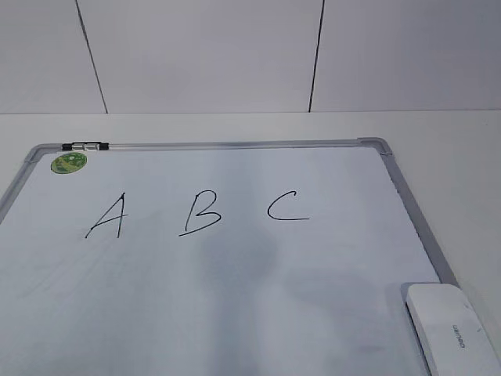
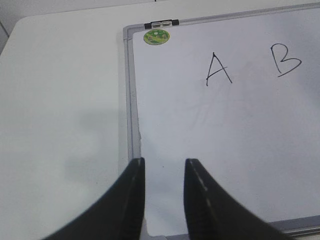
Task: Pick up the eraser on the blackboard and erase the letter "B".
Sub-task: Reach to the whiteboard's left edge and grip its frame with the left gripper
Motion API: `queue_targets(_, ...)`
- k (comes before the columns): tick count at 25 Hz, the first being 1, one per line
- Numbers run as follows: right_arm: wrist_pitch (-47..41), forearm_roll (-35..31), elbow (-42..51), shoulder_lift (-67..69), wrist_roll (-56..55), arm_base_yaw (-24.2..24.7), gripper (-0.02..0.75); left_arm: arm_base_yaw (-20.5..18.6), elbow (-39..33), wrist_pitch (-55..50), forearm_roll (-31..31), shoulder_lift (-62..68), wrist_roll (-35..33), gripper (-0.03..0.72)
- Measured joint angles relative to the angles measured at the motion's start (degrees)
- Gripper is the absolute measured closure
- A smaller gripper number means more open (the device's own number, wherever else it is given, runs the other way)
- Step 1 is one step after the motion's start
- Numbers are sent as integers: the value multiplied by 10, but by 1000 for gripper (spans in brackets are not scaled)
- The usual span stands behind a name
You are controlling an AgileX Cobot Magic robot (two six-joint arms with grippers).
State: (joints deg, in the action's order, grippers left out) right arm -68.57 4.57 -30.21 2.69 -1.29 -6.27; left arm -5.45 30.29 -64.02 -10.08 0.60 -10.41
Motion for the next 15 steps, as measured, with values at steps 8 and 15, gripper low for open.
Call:
queue_targets(8, -5, -23, -36, 86, -4, 0, 504, 0, 0, 0, -3, 4, 0, 475)
queue_targets(15, -8, -31, -81, 172, -8, 0, 486, 0, 20, -30, -3, 84, 0, 472)
